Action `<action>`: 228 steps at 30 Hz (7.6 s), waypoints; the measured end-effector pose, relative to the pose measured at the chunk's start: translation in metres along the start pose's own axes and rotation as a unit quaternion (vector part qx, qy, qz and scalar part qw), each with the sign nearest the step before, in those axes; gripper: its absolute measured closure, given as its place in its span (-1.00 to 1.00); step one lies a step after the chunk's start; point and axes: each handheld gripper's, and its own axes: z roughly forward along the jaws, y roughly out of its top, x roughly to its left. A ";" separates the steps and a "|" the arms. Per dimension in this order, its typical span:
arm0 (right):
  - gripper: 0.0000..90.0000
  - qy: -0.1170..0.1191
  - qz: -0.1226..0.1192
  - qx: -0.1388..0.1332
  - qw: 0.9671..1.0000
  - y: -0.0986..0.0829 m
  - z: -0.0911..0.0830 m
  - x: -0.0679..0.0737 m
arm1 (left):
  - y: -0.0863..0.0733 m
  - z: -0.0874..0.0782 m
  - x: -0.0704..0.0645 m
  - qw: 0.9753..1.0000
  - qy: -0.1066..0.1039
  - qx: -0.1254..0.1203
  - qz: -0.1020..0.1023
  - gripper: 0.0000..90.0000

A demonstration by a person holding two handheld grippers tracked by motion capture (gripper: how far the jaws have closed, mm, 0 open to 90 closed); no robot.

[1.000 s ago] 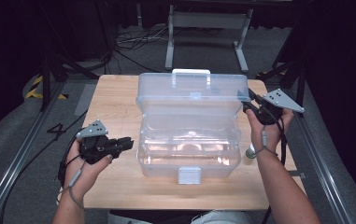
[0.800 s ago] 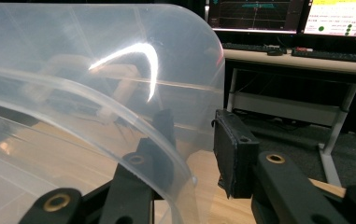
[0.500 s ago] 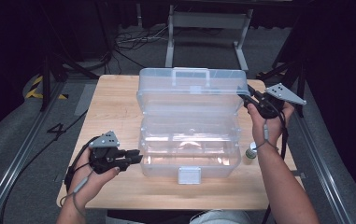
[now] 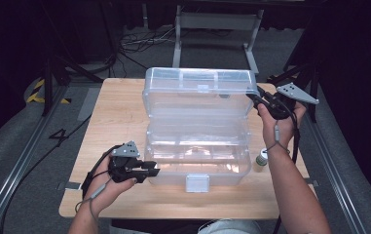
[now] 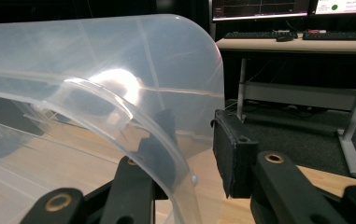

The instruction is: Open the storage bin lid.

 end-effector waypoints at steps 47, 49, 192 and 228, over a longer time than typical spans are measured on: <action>0.74 -0.045 -0.035 0.031 0.998 0.021 0.036 -0.012 | -0.005 0.027 0.000 0.997 -0.060 -0.017 0.038 0.55; 0.74 -0.043 -0.034 0.039 0.998 0.023 0.039 -0.014 | -0.005 0.027 0.001 0.997 -0.061 -0.017 0.038 0.56; 0.48 0.002 0.062 0.176 0.982 -0.024 0.150 -0.093 | -0.005 0.036 0.006 0.994 -0.097 -0.028 0.031 0.60; 0.18 0.113 -0.036 0.099 0.988 -0.002 -0.010 -0.060 | 0.013 -0.017 0.012 0.999 -0.040 -0.027 0.009 0.34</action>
